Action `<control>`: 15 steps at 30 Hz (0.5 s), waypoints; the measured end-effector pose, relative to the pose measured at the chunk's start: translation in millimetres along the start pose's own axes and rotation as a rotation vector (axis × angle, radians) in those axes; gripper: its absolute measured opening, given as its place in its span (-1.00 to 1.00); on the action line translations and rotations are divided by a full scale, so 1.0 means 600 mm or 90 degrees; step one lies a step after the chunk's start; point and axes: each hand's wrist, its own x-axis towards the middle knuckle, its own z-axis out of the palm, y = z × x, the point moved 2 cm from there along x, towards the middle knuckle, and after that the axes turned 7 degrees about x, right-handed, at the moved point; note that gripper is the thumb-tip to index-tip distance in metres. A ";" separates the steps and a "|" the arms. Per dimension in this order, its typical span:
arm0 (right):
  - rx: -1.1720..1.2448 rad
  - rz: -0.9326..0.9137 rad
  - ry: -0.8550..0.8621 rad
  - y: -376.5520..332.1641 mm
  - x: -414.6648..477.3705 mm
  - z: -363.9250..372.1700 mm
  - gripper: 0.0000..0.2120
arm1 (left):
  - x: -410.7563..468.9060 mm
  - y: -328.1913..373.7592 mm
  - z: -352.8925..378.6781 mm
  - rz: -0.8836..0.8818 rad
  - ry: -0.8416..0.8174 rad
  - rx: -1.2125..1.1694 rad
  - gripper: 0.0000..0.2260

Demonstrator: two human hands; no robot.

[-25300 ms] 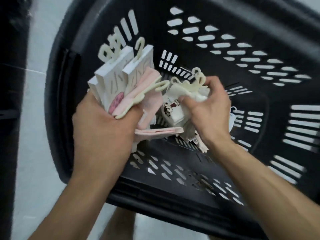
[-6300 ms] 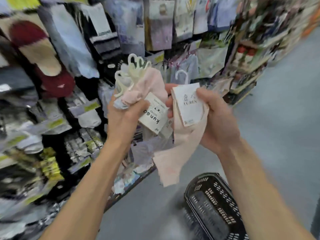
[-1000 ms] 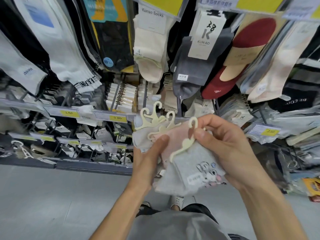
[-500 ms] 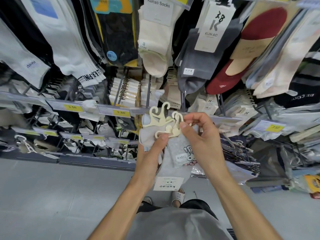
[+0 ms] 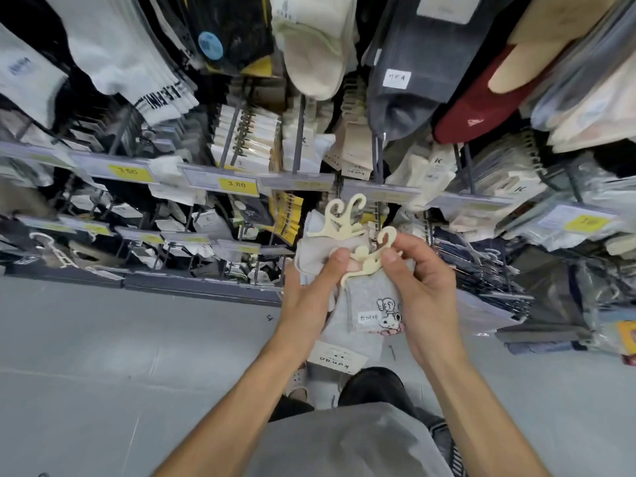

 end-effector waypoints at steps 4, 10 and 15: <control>0.113 0.027 0.080 0.031 0.020 -0.014 -0.87 | 0.024 -0.009 -0.009 -0.009 0.035 -0.045 -0.61; 0.107 0.009 0.193 0.096 0.079 -0.062 -0.82 | 0.064 0.008 -0.036 0.105 0.072 -0.086 -0.82; -0.026 -0.100 0.200 0.124 0.197 -0.040 -0.87 | 0.081 -0.010 -0.035 0.163 0.058 -0.116 -0.81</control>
